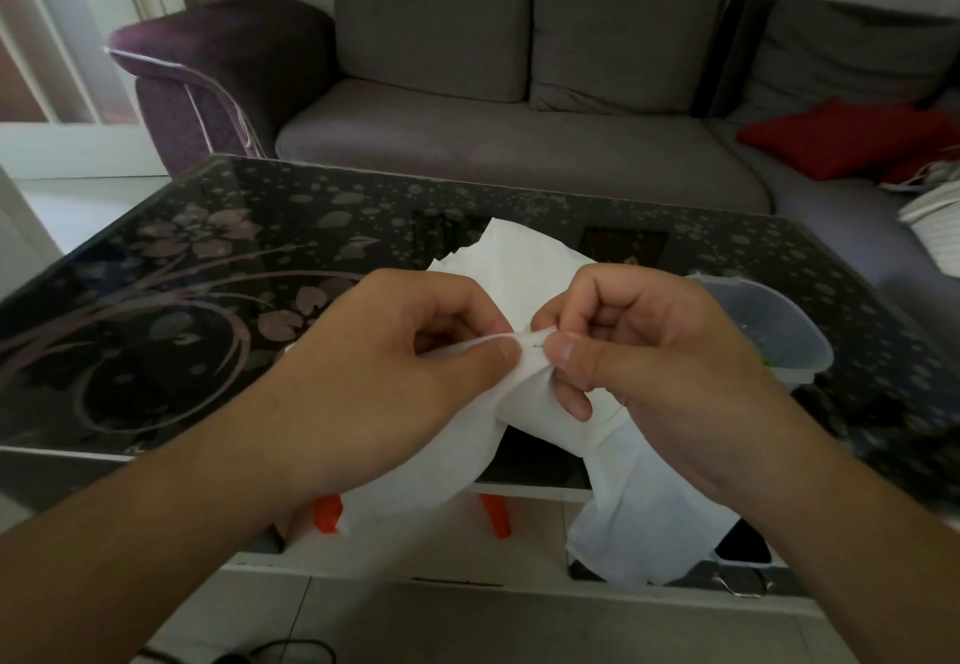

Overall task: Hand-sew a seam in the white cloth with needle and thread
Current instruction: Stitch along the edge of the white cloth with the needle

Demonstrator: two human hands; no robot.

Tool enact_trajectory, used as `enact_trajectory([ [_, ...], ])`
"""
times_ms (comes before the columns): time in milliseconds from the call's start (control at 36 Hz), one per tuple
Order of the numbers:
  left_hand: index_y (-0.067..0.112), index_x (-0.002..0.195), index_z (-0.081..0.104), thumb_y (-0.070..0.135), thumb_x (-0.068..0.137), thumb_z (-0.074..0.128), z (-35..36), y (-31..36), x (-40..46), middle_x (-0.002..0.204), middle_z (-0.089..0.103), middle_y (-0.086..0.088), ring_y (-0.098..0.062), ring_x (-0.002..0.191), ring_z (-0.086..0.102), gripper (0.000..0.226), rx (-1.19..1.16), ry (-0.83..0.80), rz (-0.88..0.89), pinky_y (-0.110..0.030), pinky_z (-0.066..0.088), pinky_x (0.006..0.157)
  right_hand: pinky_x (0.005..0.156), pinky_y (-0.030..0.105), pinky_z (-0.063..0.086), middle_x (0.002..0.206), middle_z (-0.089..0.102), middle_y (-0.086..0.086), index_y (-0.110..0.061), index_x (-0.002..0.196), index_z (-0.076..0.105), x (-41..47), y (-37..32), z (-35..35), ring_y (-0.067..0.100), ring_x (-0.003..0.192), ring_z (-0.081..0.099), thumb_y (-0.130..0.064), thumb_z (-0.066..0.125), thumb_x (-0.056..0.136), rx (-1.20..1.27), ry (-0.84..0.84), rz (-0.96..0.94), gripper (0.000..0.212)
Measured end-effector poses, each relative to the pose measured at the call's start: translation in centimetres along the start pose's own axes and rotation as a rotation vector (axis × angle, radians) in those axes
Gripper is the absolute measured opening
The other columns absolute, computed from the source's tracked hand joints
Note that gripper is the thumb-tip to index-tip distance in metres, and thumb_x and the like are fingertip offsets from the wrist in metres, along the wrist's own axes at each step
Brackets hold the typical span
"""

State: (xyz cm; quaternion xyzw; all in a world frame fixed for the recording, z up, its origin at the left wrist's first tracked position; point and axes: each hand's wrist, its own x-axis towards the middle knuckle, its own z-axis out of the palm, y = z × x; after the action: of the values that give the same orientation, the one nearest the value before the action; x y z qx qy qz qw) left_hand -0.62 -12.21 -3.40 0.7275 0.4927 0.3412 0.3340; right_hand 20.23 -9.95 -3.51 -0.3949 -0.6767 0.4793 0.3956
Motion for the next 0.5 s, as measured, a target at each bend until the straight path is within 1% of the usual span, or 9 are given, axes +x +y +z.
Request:
enact_trajectory([
  [83, 0.031, 0.091, 0.076, 0.031, 0.096, 0.066, -0.12, -0.02, -0.03, 0.086, 0.076, 0.015, -0.005, 0.082, 0.073, 0.012, -0.04, -0.012, -0.003, -0.017, 0.051, 0.071, 0.067, 0.03, 0.053, 0.094, 0.071, 0.014, 0.005, 0.083, 0.061, 0.04, 0.04, -0.08, 0.031, 0.061, 0.056, 0.007, 0.065, 0.091, 0.024, -0.022, 0.004, 0.009],
  [194, 0.03, 0.089, 0.077, 0.029, 0.096, 0.066, -0.16, 0.02, -0.04, 0.085, 0.076, 0.014, -0.005, 0.081, 0.072, 0.013, -0.068, -0.016, -0.01, -0.018, 0.05, 0.071, 0.065, 0.031, 0.052, 0.094, 0.07, 0.017, 0.007, 0.083, 0.06, 0.16, 0.21, -0.15, 0.035, 0.062, 0.054, 0.009, 0.063, 0.091, 0.066, -0.036, -0.001, 0.009],
  [361, 0.031, 0.089, 0.077, 0.028, 0.097, 0.066, -0.25, 0.01, -0.03, 0.084, 0.076, 0.014, -0.004, 0.078, 0.071, 0.014, -0.061, -0.019, 0.003, -0.017, 0.048, 0.07, 0.064, 0.031, 0.052, 0.094, 0.069, 0.018, 0.008, 0.083, 0.059, 0.25, 0.49, -0.34, 0.034, 0.063, 0.053, 0.011, 0.063, 0.091, 0.11, -0.067, -0.003, 0.009],
  [444, 0.03, 0.089, 0.077, 0.027, 0.098, 0.066, -0.28, 0.07, -0.09, 0.084, 0.076, 0.014, -0.003, 0.077, 0.071, 0.014, -0.067, -0.022, -0.001, -0.018, 0.048, 0.071, 0.066, 0.029, 0.052, 0.094, 0.069, 0.017, 0.003, 0.082, 0.062, 0.35, 0.64, -0.42, 0.032, 0.063, 0.054, 0.004, 0.067, 0.089, 0.123, -0.085, -0.002, 0.009],
  [500, 0.03, 0.089, 0.077, 0.027, 0.098, 0.066, -0.29, 0.06, -0.09, 0.083, 0.076, 0.014, -0.003, 0.076, 0.07, 0.014, -0.077, -0.023, -0.004, -0.018, 0.047, 0.072, 0.065, 0.028, 0.052, 0.092, 0.069, 0.016, 0.003, 0.082, 0.062, 0.4, 0.7, -0.43, 0.032, 0.063, 0.054, 0.002, 0.067, 0.087, 0.144, -0.097, 0.003, 0.007],
])
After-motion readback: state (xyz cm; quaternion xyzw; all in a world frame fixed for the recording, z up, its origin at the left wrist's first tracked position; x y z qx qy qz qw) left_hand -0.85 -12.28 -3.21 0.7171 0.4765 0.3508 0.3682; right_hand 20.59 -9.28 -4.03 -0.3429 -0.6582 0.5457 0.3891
